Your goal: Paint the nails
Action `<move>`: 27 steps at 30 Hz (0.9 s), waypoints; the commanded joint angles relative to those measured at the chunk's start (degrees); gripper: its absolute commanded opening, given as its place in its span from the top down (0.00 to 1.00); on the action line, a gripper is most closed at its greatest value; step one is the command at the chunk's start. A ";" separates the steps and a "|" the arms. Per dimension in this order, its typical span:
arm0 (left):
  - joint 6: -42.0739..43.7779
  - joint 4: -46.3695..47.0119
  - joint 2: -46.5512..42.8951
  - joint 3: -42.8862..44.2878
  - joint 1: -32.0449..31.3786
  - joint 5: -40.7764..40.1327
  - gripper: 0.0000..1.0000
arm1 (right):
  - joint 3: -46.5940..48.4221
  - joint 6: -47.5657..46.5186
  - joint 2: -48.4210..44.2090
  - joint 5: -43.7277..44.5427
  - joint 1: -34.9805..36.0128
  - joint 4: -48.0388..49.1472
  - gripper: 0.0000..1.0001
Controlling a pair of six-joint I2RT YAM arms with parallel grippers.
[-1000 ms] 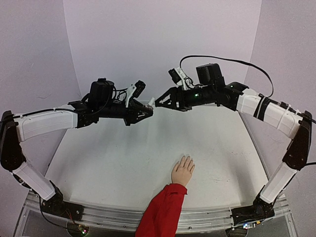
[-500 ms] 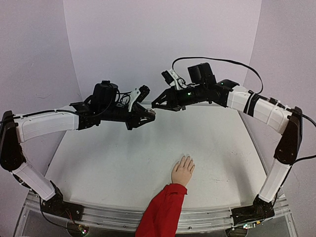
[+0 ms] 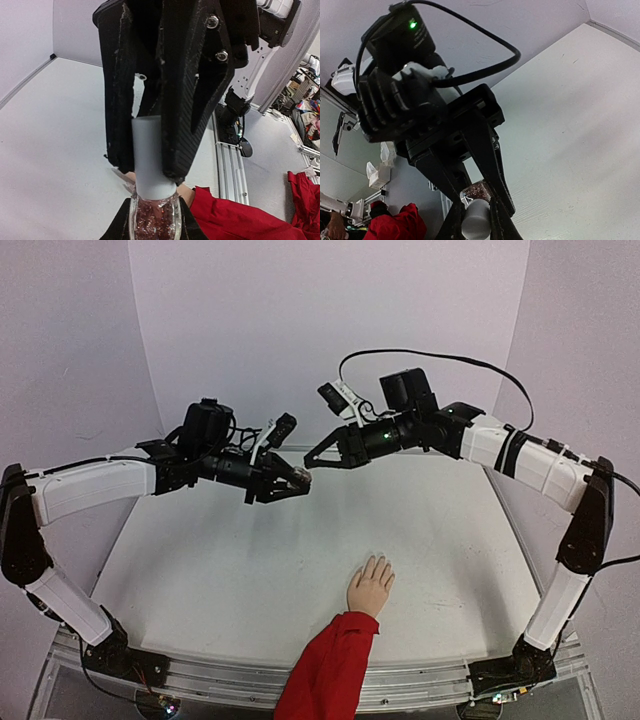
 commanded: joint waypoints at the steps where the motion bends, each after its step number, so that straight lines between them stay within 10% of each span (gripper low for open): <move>1: -0.22 -0.07 -0.43 4.17 0.19 9.00 1.00 | -1.90 -5.39 -3.29 -1.10 0.41 0.40 1.00; 27: 5.89 -9.09 2.57 7.28 0.19 7.34 1.00 | -6.97 -9.40 -9.08 0.87 0.41 4.14 1.00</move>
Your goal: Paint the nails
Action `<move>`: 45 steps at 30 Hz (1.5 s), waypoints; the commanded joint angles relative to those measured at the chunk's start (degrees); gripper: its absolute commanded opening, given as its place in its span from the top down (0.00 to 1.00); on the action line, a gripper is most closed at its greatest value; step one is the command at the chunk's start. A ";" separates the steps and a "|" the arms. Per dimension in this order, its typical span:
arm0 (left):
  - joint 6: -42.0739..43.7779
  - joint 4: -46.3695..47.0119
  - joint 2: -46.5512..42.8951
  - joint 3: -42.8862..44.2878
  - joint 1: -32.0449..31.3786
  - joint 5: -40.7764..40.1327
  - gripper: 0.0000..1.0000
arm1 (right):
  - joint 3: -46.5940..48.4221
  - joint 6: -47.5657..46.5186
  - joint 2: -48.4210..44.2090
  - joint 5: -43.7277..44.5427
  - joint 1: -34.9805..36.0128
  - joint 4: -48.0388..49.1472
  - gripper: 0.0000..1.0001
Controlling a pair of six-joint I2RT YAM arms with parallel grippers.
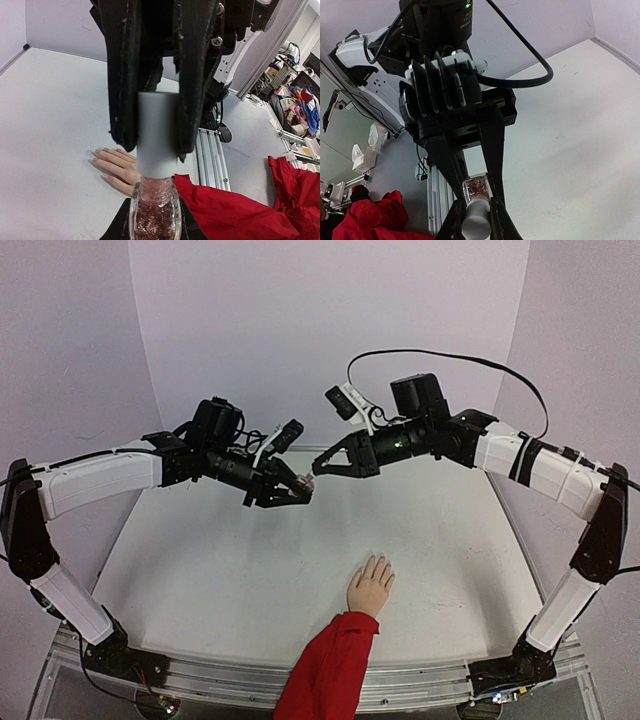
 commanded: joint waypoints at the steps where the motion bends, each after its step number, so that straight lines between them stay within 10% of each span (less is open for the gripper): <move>1: 1.64 0.65 -0.13 2.64 0.10 -0.20 1.00 | -0.71 -1.27 -4.14 0.11 -0.14 2.21 1.00; 45: 2.00 0.65 0.48 2.38 0.10 -1.78 1.00 | -2.90 0.67 -6.18 -0.04 -0.58 4.23 1.00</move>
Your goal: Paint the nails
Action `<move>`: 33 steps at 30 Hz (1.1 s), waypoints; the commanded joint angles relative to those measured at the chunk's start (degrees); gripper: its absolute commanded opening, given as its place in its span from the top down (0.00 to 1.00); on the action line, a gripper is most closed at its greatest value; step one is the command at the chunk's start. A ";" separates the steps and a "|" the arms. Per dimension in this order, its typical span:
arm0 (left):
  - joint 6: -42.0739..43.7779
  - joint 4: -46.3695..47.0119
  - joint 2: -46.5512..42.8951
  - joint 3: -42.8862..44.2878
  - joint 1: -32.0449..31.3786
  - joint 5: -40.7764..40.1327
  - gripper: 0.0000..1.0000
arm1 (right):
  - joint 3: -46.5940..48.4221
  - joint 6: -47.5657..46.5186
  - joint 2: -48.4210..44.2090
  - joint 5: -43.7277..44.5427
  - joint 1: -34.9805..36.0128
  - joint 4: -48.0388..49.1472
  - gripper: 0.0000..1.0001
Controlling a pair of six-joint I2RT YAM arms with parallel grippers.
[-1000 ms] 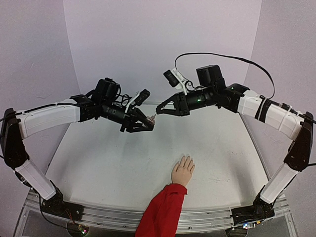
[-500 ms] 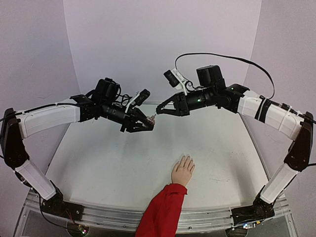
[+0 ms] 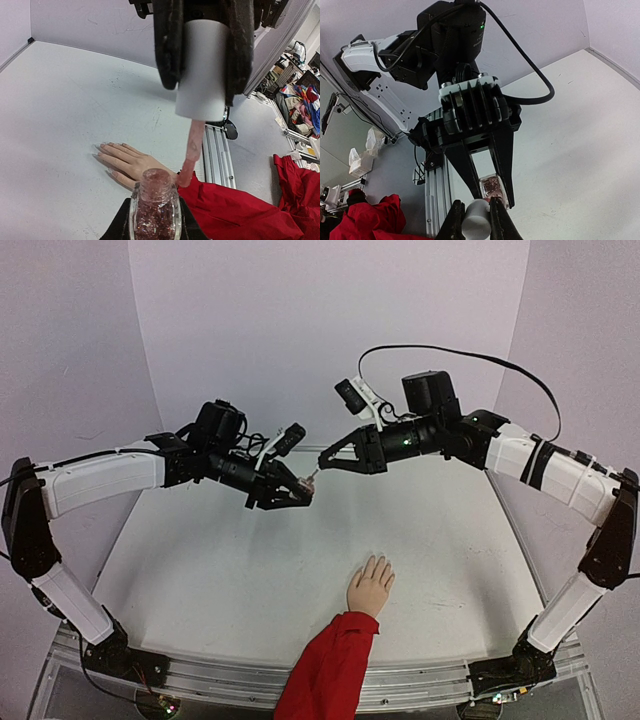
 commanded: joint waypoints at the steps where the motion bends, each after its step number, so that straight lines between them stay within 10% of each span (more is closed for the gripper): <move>1: 1.12 1.29 -0.28 2.38 0.17 0.09 1.00 | -0.24 0.29 -2.58 -1.24 -0.45 2.31 1.00; 33: -7.05 15.39 -1.90 4.54 -0.70 -33.90 1.00 | -26.40 -5.75 -7.90 9.33 -16.52 -4.60 1.00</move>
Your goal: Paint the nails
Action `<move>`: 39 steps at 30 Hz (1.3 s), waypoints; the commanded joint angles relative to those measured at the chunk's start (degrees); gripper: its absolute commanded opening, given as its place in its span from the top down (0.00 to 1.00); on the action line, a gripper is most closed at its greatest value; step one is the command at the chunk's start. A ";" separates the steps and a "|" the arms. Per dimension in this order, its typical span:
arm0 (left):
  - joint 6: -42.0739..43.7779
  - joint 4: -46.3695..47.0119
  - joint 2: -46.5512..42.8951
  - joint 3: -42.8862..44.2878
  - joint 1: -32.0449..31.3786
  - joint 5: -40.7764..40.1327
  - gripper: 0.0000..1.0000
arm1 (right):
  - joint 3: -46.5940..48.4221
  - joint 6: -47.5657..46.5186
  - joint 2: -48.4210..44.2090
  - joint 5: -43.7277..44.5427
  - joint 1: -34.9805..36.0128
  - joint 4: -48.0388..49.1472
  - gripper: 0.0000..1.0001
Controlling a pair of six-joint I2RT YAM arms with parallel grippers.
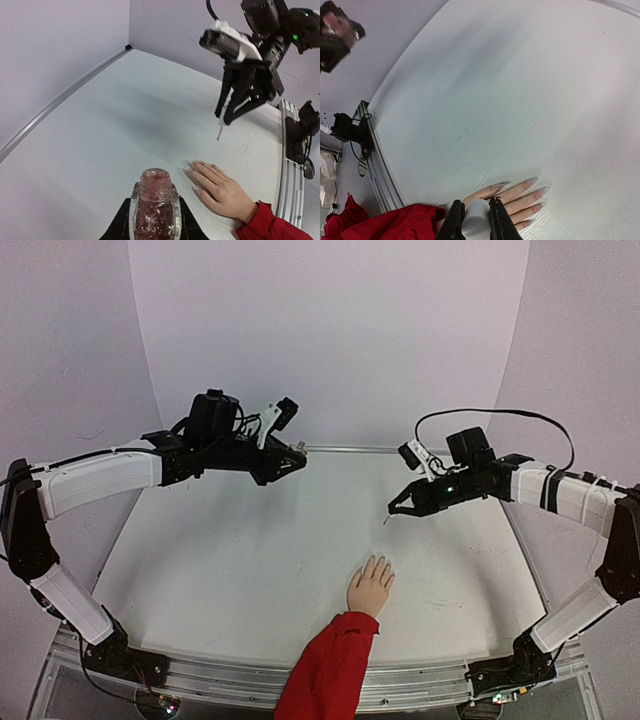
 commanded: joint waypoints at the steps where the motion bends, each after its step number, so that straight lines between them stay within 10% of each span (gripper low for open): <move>1: -2.99 7.68 -0.75 4.75 -0.93 -9.12 1.00 | -1.11 -4.91 1.45 1.00 0.11 -1.25 1.00; 22: -12.22 11.80 1.51 3.03 -5.00 -27.17 1.00 | -6.95 4.69 4.74 10.25 0.15 2.56 1.00; 39: -9.83 0.31 7.45 17.11 -5.92 -22.77 1.00 | -3.93 9.60 9.20 11.86 0.24 -1.40 1.00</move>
